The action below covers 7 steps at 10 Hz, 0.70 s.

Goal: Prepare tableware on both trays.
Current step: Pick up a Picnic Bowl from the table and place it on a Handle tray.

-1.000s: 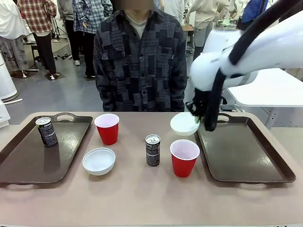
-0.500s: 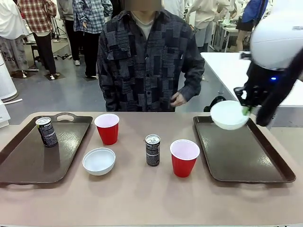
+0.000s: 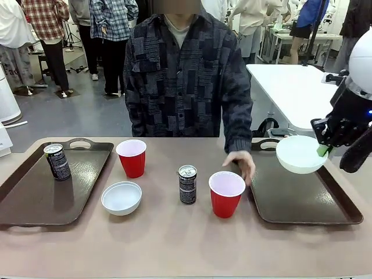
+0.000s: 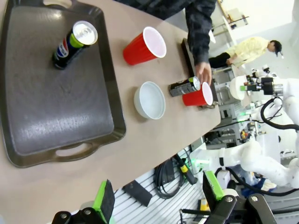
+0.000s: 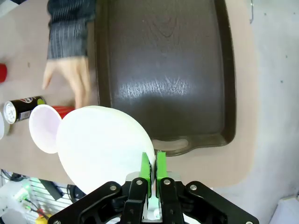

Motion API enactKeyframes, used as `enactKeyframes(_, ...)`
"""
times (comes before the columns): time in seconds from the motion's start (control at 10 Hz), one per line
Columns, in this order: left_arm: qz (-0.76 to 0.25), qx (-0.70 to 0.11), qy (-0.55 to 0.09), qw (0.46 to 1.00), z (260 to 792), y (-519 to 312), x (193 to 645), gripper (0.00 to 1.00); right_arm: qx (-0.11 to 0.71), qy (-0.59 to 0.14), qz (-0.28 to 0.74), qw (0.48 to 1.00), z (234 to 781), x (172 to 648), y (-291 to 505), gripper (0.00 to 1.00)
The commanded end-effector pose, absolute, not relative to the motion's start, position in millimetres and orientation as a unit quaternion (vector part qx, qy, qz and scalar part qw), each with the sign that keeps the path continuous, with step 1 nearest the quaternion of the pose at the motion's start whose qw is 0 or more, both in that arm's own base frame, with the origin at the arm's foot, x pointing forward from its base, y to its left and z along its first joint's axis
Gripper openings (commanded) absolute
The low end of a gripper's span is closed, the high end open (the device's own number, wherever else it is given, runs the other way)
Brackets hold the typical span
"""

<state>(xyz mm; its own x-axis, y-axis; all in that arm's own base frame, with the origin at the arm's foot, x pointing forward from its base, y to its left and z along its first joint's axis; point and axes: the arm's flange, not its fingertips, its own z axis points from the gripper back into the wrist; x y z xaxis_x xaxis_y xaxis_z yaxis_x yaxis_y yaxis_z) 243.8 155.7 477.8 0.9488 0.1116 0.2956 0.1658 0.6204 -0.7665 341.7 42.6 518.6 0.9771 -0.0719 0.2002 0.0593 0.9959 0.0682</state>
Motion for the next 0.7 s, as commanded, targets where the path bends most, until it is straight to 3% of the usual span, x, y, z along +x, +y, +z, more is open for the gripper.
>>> enactKeyframes(0.0,-0.014,-0.439,-0.161,0.884,478.5,156.7,243.3,1.00,0.023,-0.102,-0.022,0.994,521.9,349.2,49.4,0.07)
enactKeyframes(0.2,-0.014,-0.439,-0.161,0.884,478.5,156.7,243.3,1.00,0.027,-0.103,-0.028,0.994,520.1,342.7,47.4,0.07)
enactKeyframes(0.3,-0.014,-0.439,-0.161,0.884,478.5,156.7,243.3,1.00,0.050,-0.084,0.033,0.995,514.3,346.9,41.7,0.07)
enactKeyframes(0.6,-0.014,-0.439,-0.161,0.884,478.5,156.7,243.3,1.00,0.061,-0.042,0.016,0.997,498.8,356.1,6.0,0.07)
